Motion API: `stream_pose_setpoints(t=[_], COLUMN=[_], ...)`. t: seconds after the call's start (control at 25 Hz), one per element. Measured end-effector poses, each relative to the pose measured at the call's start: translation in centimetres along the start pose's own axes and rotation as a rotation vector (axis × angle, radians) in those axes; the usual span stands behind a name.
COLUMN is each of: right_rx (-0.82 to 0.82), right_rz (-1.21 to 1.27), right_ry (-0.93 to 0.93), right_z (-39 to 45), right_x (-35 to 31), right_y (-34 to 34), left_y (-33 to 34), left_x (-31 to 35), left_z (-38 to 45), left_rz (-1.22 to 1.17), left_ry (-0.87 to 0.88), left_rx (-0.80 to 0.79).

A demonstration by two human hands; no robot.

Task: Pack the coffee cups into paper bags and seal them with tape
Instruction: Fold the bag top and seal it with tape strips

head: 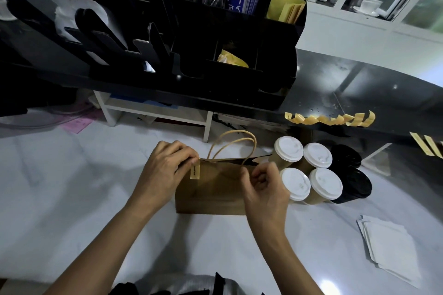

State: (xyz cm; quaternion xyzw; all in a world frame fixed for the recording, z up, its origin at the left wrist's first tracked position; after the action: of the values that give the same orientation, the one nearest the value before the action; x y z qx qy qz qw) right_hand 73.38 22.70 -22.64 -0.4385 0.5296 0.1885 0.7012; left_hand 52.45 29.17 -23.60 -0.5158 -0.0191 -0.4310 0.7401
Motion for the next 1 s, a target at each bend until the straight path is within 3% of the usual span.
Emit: stream_pose_setpoints(t=[0.2,0.48,0.68,1.0], right_rx=[0.105,-0.187,-0.249,-0.250], right_rz=[-0.013,-0.052,-0.020,0.026], right_ry=[-0.070,0.033,0.053,0.056], right_z=[2.1,4.5,5.4,5.9], right_x=[0.9,2.1,2.4,2.7], right_y=[-1.7,-2.4,-2.6,-2.8], left_y=[-0.1,-0.6,-0.4,-0.4], left_x=[-0.2,0.9,2.9,7.8], left_z=[0.1,0.4,0.4,0.9], left_rz=[0.063,0.089,0.150,0.153], left_ry=[-0.024,-0.026,-0.003,0.257], left_rx=[-0.027,0.001,0.162,0.411])
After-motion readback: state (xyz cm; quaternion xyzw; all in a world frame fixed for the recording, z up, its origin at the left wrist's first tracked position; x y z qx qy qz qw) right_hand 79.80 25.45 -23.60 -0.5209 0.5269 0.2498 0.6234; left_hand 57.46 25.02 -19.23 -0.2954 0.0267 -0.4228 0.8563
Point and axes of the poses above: each hand's wrist, its own z-axis towards the middle knuckle, its own y-axis out of the palm, x = y × z, the point moved 1 cm from there along z, towards the middle knuckle, and after that the axes turned 14 degrees about y, right-handed, at the moved point
